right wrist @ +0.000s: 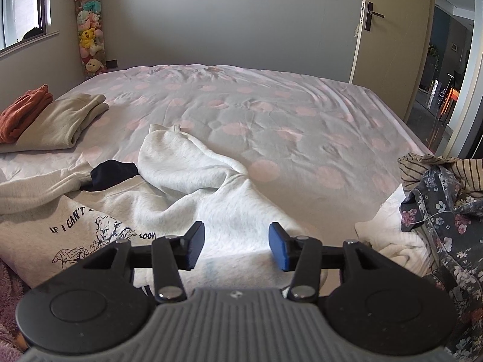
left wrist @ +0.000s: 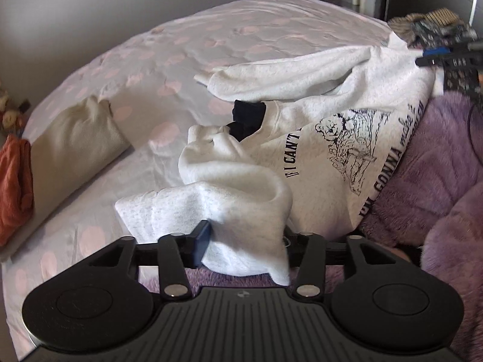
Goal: Fold clothes
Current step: 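Open both grippers and release the sweatshirt flat on the bed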
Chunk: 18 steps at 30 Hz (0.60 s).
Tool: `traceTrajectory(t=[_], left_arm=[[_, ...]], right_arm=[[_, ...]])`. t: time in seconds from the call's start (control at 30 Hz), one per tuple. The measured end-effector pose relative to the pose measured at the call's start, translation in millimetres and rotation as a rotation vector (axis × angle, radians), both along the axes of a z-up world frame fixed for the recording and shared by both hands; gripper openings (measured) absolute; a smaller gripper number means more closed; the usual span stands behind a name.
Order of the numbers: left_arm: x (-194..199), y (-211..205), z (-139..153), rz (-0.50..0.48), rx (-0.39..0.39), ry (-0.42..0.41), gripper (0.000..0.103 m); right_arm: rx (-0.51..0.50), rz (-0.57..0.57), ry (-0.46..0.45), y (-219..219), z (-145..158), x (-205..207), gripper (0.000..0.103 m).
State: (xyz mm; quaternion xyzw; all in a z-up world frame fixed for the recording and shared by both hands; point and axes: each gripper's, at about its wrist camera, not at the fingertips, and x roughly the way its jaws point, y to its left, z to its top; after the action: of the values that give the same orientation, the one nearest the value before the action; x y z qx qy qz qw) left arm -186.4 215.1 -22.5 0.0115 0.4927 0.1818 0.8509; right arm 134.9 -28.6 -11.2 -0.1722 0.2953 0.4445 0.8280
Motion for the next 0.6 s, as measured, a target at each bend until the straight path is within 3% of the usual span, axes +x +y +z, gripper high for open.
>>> traceTrajectory(t=[0.23, 0.47, 0.6], left_arm=[[8.7, -2.7, 0.4, -0.002, 0.026, -0.005, 0.058], [20.2, -16.5, 40.1, -0.056, 0.110, -0.023, 0.059], [39.0, -8.0, 48.8, -0.065, 0.070, -0.043, 0.064]], right_arm=[[-0.007, -0.007, 0.007, -2.5, -0.7, -0.3, 0.053], [-0.017, 0.010, 0.008, 8.0, -0.7, 6.9, 0.055], [-0.021, 0.061, 0.011, 29.1, 1.2, 12.7, 0.061]])
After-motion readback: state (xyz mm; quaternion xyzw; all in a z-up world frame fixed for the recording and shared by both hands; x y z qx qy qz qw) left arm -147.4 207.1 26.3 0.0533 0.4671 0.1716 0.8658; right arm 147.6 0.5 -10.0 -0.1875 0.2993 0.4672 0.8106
